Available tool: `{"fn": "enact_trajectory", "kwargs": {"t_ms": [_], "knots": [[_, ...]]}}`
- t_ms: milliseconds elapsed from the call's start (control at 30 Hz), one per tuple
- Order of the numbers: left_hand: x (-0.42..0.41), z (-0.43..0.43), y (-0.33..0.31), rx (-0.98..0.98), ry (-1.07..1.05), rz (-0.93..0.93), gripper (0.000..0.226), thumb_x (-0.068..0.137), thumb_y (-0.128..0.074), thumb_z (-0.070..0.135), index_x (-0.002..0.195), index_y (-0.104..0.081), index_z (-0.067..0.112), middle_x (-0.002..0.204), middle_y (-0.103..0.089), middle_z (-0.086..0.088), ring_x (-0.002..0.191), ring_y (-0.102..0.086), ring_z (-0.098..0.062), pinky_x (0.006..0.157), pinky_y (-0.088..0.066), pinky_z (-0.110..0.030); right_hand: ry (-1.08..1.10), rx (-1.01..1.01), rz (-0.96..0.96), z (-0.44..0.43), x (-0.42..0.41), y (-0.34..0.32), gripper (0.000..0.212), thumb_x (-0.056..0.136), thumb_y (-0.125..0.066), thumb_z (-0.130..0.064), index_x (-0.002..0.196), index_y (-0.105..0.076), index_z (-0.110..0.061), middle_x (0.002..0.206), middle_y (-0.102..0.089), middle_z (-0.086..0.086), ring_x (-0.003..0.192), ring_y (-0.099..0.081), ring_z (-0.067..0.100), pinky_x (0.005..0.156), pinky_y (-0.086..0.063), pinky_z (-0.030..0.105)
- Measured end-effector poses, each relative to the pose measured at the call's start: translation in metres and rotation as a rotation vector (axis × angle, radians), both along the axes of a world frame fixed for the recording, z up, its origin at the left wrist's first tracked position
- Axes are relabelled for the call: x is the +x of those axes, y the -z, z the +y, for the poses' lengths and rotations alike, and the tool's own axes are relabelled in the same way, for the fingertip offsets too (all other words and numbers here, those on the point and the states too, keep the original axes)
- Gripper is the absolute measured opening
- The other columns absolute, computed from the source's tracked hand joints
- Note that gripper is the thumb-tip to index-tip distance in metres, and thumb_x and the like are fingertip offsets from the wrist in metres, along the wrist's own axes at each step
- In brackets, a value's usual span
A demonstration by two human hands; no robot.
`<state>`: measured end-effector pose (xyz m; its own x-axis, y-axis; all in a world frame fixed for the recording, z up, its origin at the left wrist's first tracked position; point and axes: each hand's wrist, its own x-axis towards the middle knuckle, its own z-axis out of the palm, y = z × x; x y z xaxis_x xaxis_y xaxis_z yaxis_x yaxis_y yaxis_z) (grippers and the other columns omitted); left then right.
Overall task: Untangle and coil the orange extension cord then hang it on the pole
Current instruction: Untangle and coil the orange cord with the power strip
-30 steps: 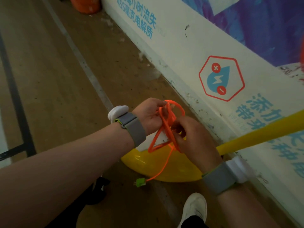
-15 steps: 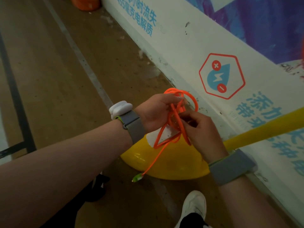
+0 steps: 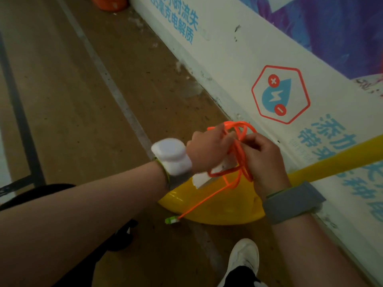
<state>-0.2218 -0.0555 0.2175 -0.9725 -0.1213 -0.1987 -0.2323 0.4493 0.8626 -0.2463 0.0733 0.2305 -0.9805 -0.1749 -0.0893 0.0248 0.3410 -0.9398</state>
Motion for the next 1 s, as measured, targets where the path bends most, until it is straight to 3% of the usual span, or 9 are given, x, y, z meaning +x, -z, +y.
{"fn": "enact_trajectory", "kwargs": {"t_ms": [67,200,333,533,633,700,767,867,1000], "knots": [[0.009,0.007,0.006,-0.289,0.119,0.103,0.064,0.082,-0.018,0.059,0.115,-0.057,0.020,0.113,-0.063,-0.012,0.107,-0.055,-0.037,0.091,-0.043,-0.046,0.110,-0.058,-0.074,0.001,-0.003,0.000,0.013,0.080,-0.070,-0.012,0.069,-0.065,-0.018,0.067,-0.066,0.001,0.071,-0.060,0.018,0.066,-0.050,0.029],[0.012,0.002,0.006,-0.271,0.160,0.126,0.040,0.100,-0.031,0.032,0.119,-0.059,0.009,0.115,-0.062,-0.014,0.108,-0.055,-0.031,0.091,-0.041,-0.041,0.165,-0.028,-0.115,0.000,-0.001,0.003,0.012,0.081,-0.070,-0.018,0.070,-0.069,-0.013,0.069,-0.070,0.003,0.074,-0.066,0.025,0.074,-0.056,0.038],[0.009,-0.008,0.003,-0.275,0.034,0.085,0.025,0.097,-0.041,0.007,0.110,-0.062,0.011,0.104,-0.067,-0.009,0.094,-0.062,-0.028,0.083,-0.050,-0.041,0.252,-0.038,-0.130,0.003,-0.005,-0.001,0.019,0.081,-0.069,-0.022,0.064,-0.071,-0.014,0.063,-0.069,0.002,0.070,-0.065,0.022,0.071,-0.054,0.040],[0.003,-0.025,-0.002,-0.313,-0.074,-0.047,0.027,0.098,-0.042,0.015,0.103,-0.066,0.003,0.104,-0.068,-0.012,0.098,-0.062,-0.030,0.088,-0.048,-0.040,0.187,-0.038,-0.046,-0.002,0.002,-0.020,0.020,0.083,-0.069,-0.032,0.075,-0.070,-0.014,0.067,-0.072,-0.001,0.068,-0.069,0.017,0.074,-0.057,0.041],[-0.003,-0.046,0.003,-0.211,-0.122,-0.209,0.024,0.095,-0.048,0.015,0.095,-0.069,0.003,0.104,-0.070,-0.016,0.100,-0.064,-0.032,0.088,-0.050,-0.039,0.214,-0.119,0.007,0.002,-0.001,-0.032,0.013,0.085,-0.066,-0.016,0.090,-0.068,-0.004,0.057,-0.067,-0.012,0.055,-0.062,-0.001,0.055,-0.053,0.021],[-0.005,-0.052,0.006,-0.197,-0.089,-0.259,0.024,0.093,-0.053,0.015,0.099,-0.071,0.000,0.104,-0.070,-0.017,0.094,-0.064,-0.032,0.082,-0.051,-0.038,0.204,-0.161,0.005,0.004,-0.001,-0.039,0.010,0.088,-0.062,-0.014,0.089,-0.066,-0.005,0.054,-0.065,-0.013,0.050,-0.058,-0.003,0.048,-0.045,0.013],[-0.003,-0.048,0.008,-0.321,0.020,-0.321,0.026,0.092,-0.054,0.017,0.110,-0.067,0.004,0.111,-0.067,-0.015,0.098,-0.062,-0.030,0.086,-0.049,-0.037,0.258,-0.190,-0.051,0.006,0.000,-0.038,0.012,0.089,-0.062,-0.018,0.081,-0.067,-0.011,0.055,-0.066,-0.009,0.057,-0.060,0.004,0.055,-0.050,0.020],[0.005,-0.034,0.010,-0.498,0.096,-0.219,0.040,0.089,-0.056,0.019,0.127,-0.051,0.010,0.124,-0.056,-0.013,0.112,-0.056,-0.034,0.094,-0.047,-0.046,0.352,-0.241,-0.146,0.007,-0.001,-0.036,0.016,0.092,-0.057,-0.018,0.081,-0.067,-0.014,0.068,-0.068,-0.006,0.072,-0.064,0.010,0.067,-0.054,0.027],[0.011,-0.010,-0.007,-0.298,0.127,0.087,0.042,0.091,-0.051,0.013,0.133,-0.047,0.013,0.130,-0.051,-0.009,0.118,-0.049,-0.026,0.098,-0.044,-0.041,0.443,-0.366,-0.264,0.002,0.002,-0.029,0.013,0.089,-0.059,-0.008,0.081,-0.069,-0.010,0.083,-0.070,0.006,0.084,-0.068,0.020,0.081,-0.055,0.035]]}}
